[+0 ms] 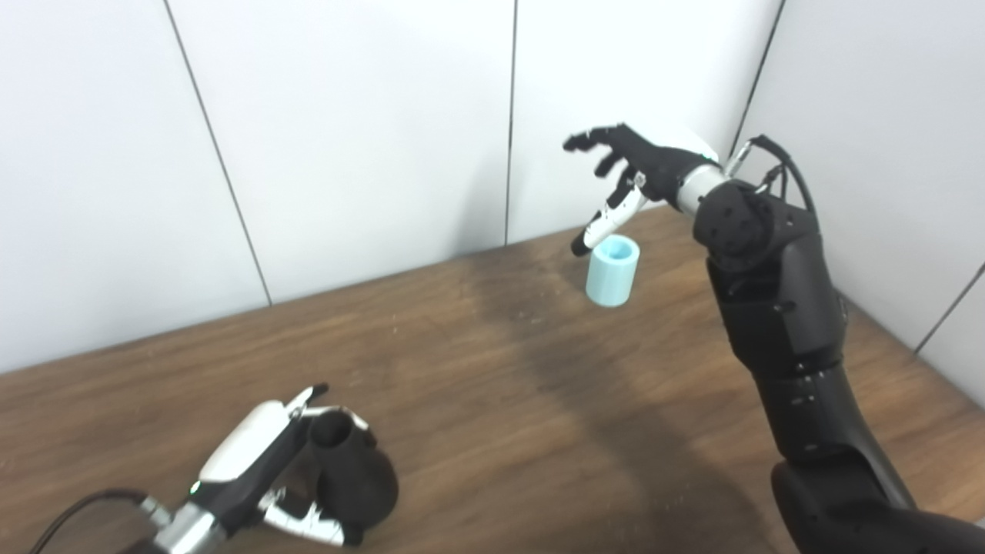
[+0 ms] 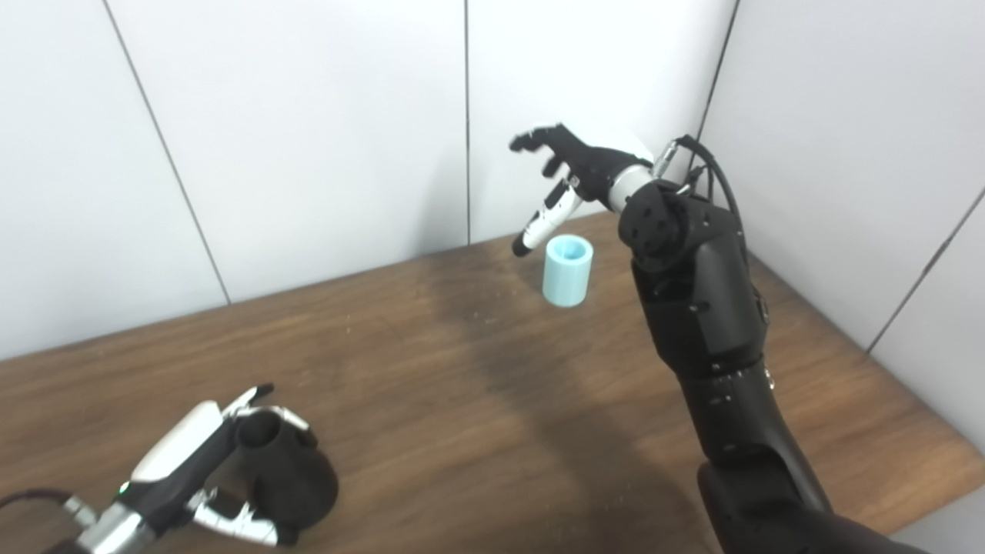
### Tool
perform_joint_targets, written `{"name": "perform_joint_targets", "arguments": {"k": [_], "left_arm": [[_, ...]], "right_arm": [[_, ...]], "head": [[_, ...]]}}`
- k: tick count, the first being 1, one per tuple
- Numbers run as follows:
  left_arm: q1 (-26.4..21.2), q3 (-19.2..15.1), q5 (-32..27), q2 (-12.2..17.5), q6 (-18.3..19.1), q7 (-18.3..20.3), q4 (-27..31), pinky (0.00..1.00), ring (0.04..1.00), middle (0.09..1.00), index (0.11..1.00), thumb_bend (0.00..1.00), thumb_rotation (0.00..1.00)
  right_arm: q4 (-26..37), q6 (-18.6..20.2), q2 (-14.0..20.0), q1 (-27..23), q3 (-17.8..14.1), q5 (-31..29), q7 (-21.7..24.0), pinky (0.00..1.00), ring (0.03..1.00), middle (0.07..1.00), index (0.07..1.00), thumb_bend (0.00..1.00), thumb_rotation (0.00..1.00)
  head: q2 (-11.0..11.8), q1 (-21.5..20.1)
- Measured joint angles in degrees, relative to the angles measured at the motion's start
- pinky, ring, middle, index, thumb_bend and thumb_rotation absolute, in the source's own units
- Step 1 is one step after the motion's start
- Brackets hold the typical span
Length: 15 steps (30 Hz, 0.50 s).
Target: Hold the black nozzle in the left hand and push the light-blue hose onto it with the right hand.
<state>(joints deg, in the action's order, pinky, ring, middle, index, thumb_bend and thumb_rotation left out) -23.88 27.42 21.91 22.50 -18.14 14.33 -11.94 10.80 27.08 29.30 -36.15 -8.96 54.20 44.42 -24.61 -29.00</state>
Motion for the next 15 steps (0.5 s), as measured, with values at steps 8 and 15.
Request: {"name": "perform_joint_targets", "arguments": {"k": [8, 15], "left_arm": [[-0.09, 0.02, -1.11, 0.49, -0.85, 0.01, -0.7, 1.0, 0.609, 0.485, 0.482, 0.53, 0.0], [-0.12, -0.02, -2.0, 0.74, -2.31, 0.01, -1.63, 1.0, 0.604, 0.487, 0.481, 0.53, 0.0]], "right_arm": [[-9.99, -0.02, 3.38, -2.5, 5.44, -2.24, -2.12, 0.69, 0.843, 0.878, 0.827, 0.88, 0.1], [-16.07, -0.02, 5.44, -4.93, 8.73, -4.96, -4.85, 0.68, 0.819, 0.88, 0.83, 0.89, 0.1]], "head": [[0.35, -0.71], [0.27, -0.8]]}}
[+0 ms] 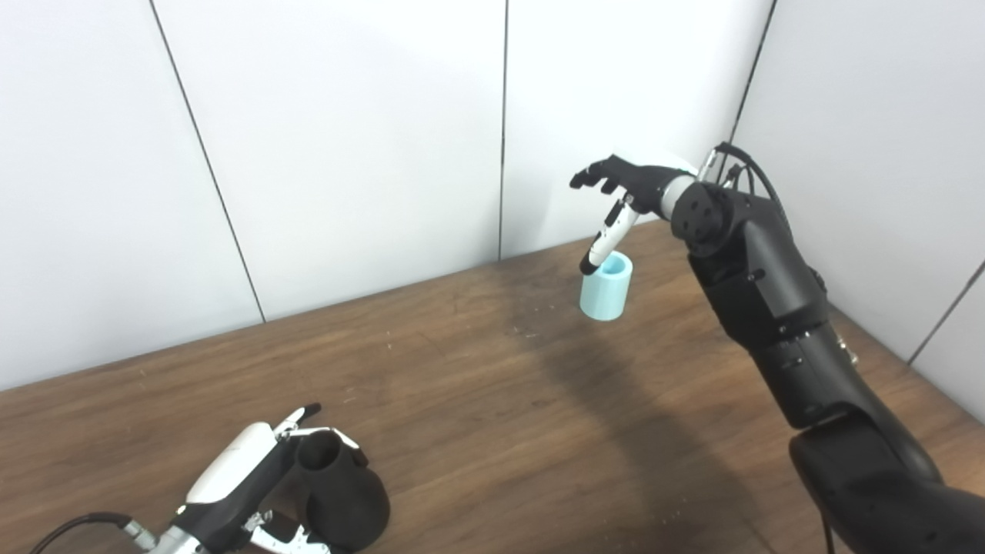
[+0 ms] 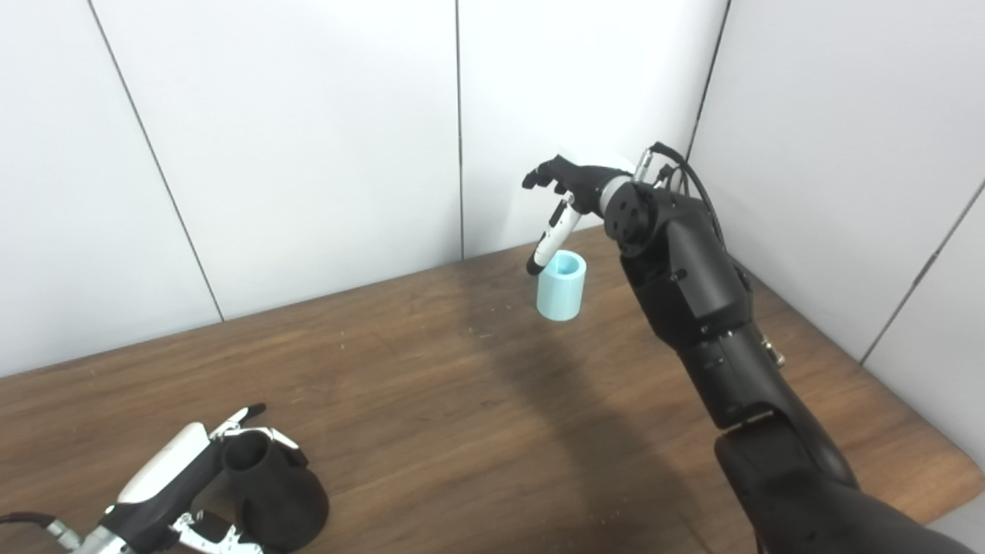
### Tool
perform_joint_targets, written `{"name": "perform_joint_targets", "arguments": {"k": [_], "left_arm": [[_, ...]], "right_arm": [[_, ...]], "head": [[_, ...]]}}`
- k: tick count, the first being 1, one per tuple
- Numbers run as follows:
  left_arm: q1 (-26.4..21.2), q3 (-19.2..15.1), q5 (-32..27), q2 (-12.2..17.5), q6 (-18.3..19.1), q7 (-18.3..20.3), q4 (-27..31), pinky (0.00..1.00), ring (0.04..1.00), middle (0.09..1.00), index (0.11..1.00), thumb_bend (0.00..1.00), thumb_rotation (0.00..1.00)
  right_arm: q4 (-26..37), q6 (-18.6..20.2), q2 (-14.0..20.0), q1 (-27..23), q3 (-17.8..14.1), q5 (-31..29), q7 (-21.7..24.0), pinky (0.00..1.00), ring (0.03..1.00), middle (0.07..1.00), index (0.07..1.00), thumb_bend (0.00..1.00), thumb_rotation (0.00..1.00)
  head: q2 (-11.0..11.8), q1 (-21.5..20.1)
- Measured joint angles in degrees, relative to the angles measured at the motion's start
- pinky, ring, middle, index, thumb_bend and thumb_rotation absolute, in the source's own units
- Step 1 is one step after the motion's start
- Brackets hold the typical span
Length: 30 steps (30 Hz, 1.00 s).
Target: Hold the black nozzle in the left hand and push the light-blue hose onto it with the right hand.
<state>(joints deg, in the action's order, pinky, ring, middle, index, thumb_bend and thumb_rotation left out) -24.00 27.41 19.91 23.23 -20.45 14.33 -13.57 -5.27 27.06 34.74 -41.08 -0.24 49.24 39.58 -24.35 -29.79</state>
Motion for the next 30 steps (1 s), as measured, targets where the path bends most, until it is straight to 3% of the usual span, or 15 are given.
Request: {"name": "perform_joint_targets", "arguments": {"k": [5, 14, 30], "left_arm": [[0.03, -0.04, -0.25, 0.07, -0.31, 0.0, -0.11, 1.0, 0.603, 0.489, 0.479, 0.53, 0.0], [0.12, -0.03, -0.63, 0.42, -0.47, 0.0, -0.12, 1.0, 0.601, 0.488, 0.48, 0.53, 0.0], [0.32, -0.06, -0.65, 0.78, -0.47, 0.01, 0.18, 1.0, 0.601, 0.488, 0.48, 0.53, 0.0]], "right_arm": [[-3.2, 0.0, 0.33, -0.94, 1.54, -1.05, -1.07, 0.68, 0.822, 0.881, 0.834, 0.89, 0.1], [-7.48, 0.02, 0.67, -0.89, 5.59, -0.63, -1.28, 0.76, 0.878, 0.888, 0.843, 0.89, 0.12], [-10.78, 0.0, 2.47, -0.15, 5.95, -1.86, -2.97, 0.8, 0.9, 0.91, 0.85, 0.89, 0.13]], "head": [[0.09, 0.44], [-0.18, 0.35], [-0.53, 0.79]]}}
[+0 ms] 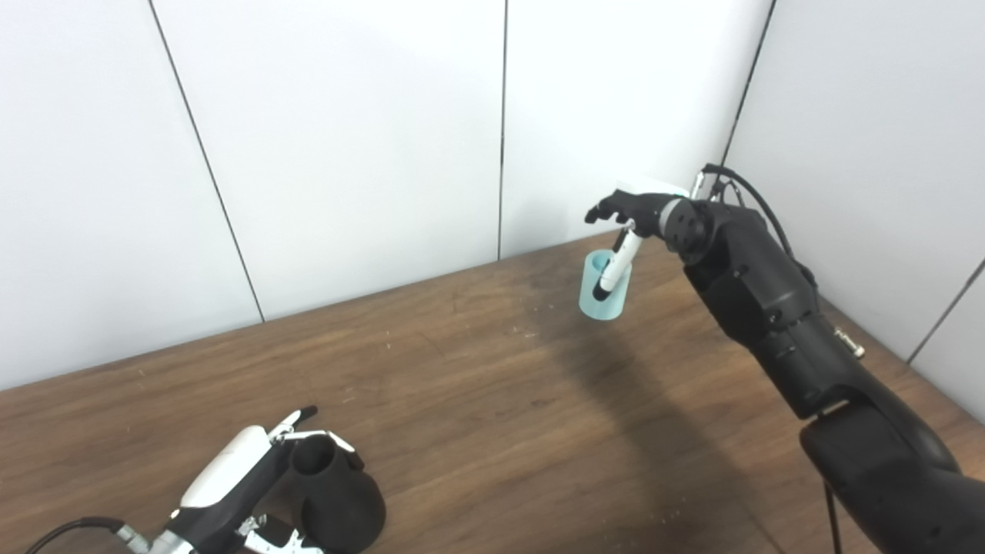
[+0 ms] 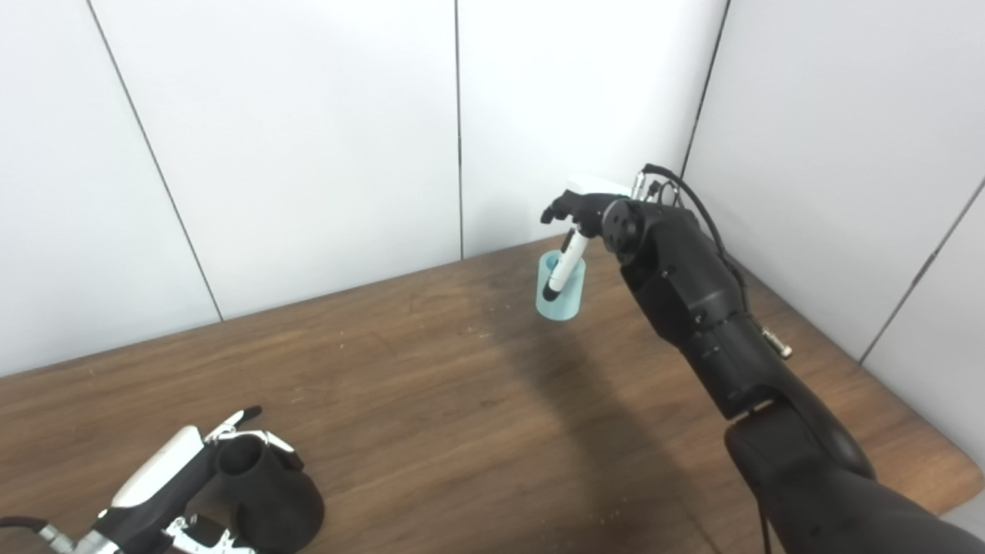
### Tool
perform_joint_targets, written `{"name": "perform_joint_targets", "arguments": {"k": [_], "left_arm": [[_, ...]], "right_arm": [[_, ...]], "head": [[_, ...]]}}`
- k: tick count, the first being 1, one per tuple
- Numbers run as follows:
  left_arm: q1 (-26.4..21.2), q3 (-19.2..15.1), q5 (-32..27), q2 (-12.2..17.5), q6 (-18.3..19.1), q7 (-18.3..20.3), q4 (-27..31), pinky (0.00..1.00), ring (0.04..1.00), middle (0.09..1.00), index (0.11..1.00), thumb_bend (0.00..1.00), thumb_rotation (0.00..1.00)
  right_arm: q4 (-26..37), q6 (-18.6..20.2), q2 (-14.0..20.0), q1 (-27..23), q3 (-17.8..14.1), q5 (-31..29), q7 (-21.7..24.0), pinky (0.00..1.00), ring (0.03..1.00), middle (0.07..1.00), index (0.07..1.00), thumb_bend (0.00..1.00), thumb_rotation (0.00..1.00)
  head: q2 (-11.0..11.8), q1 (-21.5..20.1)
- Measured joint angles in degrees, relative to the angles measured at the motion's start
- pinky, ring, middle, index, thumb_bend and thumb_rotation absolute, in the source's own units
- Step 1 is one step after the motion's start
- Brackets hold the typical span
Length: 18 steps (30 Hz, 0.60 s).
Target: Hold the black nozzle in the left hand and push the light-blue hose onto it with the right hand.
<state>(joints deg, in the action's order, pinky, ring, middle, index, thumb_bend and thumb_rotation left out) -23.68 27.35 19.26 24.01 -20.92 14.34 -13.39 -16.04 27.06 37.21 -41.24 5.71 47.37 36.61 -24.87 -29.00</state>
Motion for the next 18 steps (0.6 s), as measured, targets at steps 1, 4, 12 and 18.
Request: {"name": "perform_joint_targets", "arguments": {"k": [1, 4, 12, 18], "left_arm": [[0.03, -0.01, -0.01, 0.06, 0.0, 0.0, 0.01, 1.0, 0.601, 0.488, 0.48, 0.53, 0.0], [0.05, -0.01, -0.08, 0.18, -0.04, 0.0, 0.02, 1.0, 0.601, 0.487, 0.48, 0.53, 0.0], [0.14, 0.0, -0.51, 0.54, -0.26, 0.0, -0.05, 1.0, 0.602, 0.486, 0.481, 0.53, 0.0], [0.5, -0.1, -1.26, 0.83, -0.26, 0.0, 0.1, 1.0, 0.602, 0.477, 0.486, 0.53, 0.0]], "right_arm": [[-0.09, 0.0, 0.12, 0.14, 0.22, -0.2, -0.39, 0.8, 0.899, 0.91, 0.85, 0.89, 0.13], [-0.4, -0.03, 0.2, 0.2, 1.26, -0.67, -1.09, 0.79, 0.896, 0.911, 0.85, 0.89, 0.12], [-2.23, -0.41, 0.2, 0.21, 3.5, -1.7, -3.63, 0.73, 0.859, 0.906, 0.849, 0.89, 0.09], [-3.13, -0.37, 0.16, 0.21, 3.89, -2.53, -4.92, 0.72, 0.843, 0.892, 0.845, 0.89, 0.09]], "head": [[0.0, 0.0], [-0.09, 0.09], [-0.18, 0.0], [-0.35, 0.18]]}}
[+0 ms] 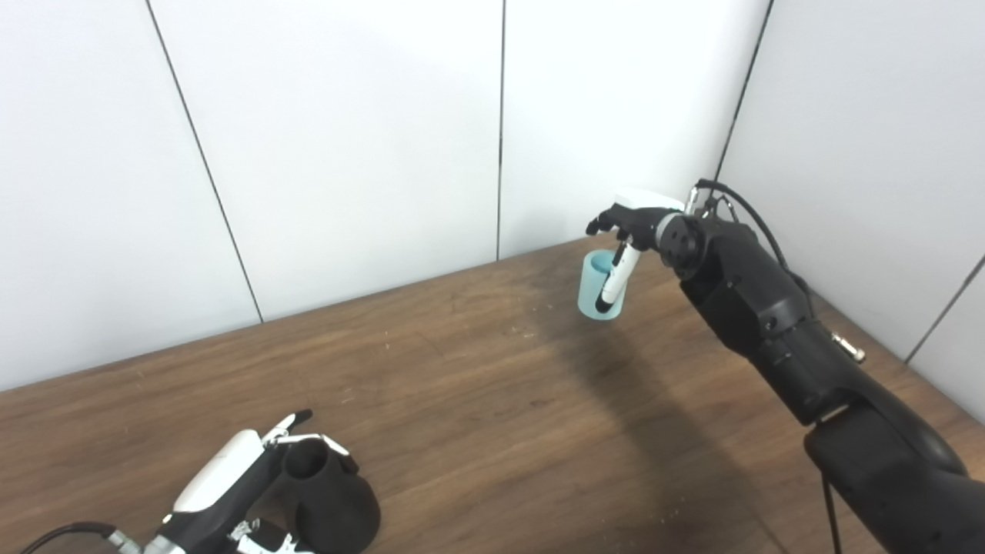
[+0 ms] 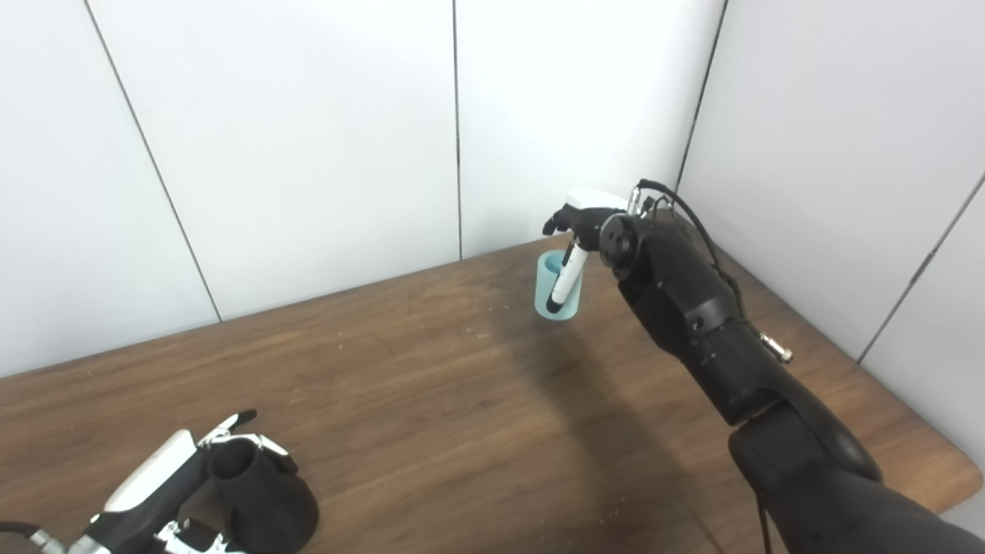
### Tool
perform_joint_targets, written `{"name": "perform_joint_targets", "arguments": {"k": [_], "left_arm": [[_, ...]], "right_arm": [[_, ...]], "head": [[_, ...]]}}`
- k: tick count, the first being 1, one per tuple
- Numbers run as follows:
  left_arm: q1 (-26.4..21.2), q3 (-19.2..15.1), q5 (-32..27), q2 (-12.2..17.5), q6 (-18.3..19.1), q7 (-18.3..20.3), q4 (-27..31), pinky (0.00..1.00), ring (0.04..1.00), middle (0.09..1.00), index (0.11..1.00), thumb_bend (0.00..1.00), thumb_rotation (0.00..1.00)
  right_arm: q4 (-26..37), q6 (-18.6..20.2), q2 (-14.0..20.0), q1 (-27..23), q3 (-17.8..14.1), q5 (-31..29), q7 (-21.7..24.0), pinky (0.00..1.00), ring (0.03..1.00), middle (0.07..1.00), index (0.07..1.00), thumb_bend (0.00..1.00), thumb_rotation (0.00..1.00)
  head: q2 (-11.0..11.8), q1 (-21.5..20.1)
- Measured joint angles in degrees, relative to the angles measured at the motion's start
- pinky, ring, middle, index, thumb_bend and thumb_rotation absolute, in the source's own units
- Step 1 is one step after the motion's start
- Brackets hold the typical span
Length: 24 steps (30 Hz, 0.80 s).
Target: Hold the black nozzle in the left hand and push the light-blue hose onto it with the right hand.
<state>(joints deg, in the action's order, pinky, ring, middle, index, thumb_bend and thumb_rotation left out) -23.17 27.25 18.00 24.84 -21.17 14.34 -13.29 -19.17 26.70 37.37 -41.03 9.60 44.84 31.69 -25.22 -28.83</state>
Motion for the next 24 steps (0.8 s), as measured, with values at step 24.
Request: {"name": "perform_joint_targets", "arguments": {"k": [24], "left_arm": [[0.51, -0.22, -0.26, 0.84, 0.02, 0.59, 1.02, 1.0, 0.6, 0.475, 0.487, 0.53, 0.0]], "right_arm": [[-2.85, -0.04, -0.51, 0.35, 2.67, -3.88, -2.32, 0.68, 0.774, 0.792, 0.759, 0.83, 0.01]], "head": [[-1.05, 0.09]]}}
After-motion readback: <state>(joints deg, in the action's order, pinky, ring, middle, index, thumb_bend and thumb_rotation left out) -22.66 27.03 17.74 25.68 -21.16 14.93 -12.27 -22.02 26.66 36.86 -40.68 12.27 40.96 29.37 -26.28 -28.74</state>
